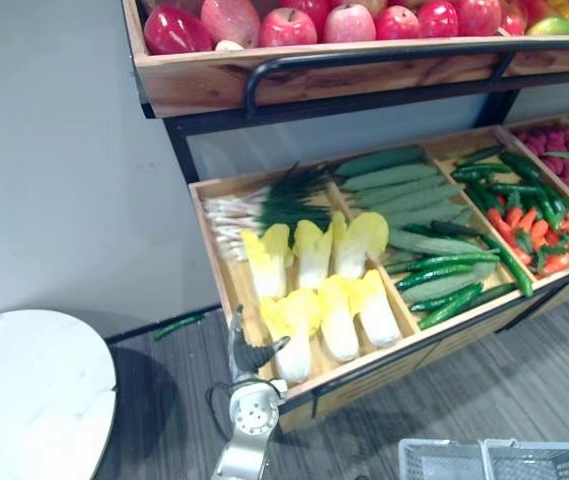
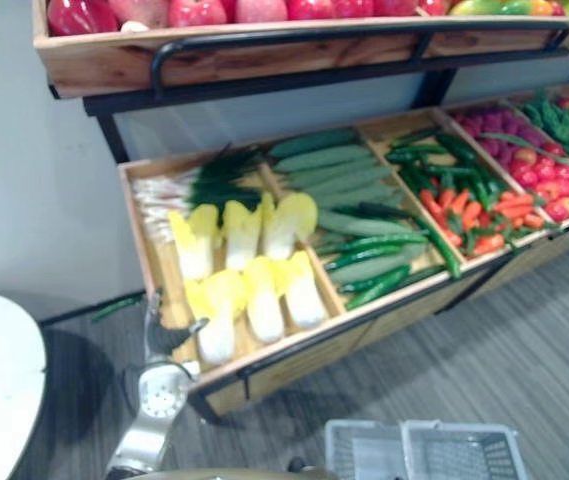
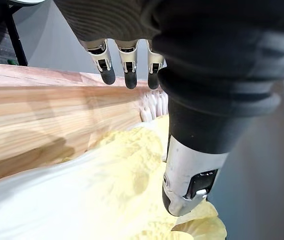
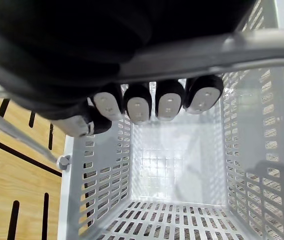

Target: Pick vegetable in the basket

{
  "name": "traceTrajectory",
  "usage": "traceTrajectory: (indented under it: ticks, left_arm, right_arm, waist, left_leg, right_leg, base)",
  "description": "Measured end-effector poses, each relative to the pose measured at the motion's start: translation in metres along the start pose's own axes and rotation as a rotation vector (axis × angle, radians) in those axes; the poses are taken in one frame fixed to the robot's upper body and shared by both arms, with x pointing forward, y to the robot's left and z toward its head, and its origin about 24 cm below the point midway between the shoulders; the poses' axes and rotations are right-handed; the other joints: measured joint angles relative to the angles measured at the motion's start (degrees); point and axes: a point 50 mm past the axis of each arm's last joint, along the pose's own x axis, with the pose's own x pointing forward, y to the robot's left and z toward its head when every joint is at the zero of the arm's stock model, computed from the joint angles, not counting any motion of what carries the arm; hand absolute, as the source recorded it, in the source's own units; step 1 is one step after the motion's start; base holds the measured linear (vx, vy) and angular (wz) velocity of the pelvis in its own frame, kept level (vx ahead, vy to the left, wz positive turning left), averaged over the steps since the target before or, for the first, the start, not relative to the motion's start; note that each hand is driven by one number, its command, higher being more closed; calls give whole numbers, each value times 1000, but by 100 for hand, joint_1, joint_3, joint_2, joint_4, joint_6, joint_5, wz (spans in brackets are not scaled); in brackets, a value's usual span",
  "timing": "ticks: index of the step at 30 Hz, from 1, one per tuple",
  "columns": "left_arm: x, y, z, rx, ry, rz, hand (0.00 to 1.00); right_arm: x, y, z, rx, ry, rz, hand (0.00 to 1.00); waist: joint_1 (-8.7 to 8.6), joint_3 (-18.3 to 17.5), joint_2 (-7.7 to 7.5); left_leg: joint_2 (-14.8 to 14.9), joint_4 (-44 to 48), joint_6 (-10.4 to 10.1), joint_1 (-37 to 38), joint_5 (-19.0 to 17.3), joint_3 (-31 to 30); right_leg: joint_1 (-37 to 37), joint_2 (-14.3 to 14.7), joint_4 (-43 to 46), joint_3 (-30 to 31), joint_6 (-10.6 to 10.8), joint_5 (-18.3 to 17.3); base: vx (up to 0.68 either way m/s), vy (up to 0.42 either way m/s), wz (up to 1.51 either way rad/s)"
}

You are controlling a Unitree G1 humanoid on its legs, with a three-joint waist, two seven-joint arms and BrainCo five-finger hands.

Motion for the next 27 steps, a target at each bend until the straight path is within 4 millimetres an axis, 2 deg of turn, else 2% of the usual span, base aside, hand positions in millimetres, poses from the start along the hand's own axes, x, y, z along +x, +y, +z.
traceTrajectory:
  ticks: [5,11,27]
  left_arm:
    - [-3,-3,-13,30,54,-31,0]
    - [-7,-9,-19,49,78,-69,0]
    - [-14,-18,-33,89,129,-130,0]
  right_arm:
    - [-1,4,1,1,-1,8,100]
    - [-1,3,3,2,-12,7,100]
    - [0,12,19,-27,-68,41,100]
  waist:
    - [0,2,26]
    - [-4,-38,162]
    - [-6,-31,254]
  left_leg:
    - [-1,0,-1,2,0,7]
    - [0,0,-14,6,-9,34]
    - [-10,13,-64,-2,-46,197]
  right_leg:
    - [-1,-1,-16,2,0,0]
    - [-2,6,-56,15,-10,7]
    - [-116,59,-95,163,-26,18]
  base:
    - [0,0,0]
    - [0,0,0]
    - [-1,-7,-4]
